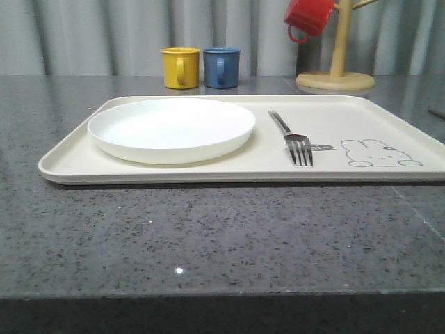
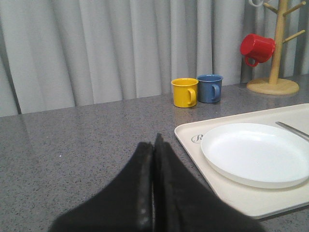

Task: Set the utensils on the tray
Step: 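Grasp the silver chopsticks with the right gripper and lift them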

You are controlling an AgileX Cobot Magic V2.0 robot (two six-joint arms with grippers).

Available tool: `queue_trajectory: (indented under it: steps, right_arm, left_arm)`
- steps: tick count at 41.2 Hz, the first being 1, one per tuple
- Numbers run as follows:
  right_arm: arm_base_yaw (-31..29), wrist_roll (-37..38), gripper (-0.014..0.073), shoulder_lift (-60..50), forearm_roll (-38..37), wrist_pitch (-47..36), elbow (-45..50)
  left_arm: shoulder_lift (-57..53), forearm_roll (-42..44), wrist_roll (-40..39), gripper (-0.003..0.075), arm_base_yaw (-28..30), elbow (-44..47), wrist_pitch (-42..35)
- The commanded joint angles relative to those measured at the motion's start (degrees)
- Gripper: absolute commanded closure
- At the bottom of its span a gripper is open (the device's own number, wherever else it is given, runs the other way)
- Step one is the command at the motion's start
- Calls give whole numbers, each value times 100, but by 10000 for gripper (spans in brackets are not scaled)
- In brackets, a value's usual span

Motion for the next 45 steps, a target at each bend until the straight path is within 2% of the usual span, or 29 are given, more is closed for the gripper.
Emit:
queue_trajectory:
  steps: [1,14,20,35,45]
  right_arm:
    - [-37,-131,227,-48,17,-200,-125]
    - [-37,-136,229,277,24,-293,-120]
    - [-37,-136,309,299,24,-378,-120]
    - [-37,-136,321,472,24,-330,-120]
    - [-37,-136,580,406,14,-243,-125]
  left_arm:
    - [75,-62,-66,739,0,-154,-469]
    - [75,-62,-66,739,0,-154,-469]
    - [75,-62,-66,739,0,-154,-469]
    - [75,-62,-66,739,0,-154,-469]
    - [75,-62,-66,739,0,-154,-469]
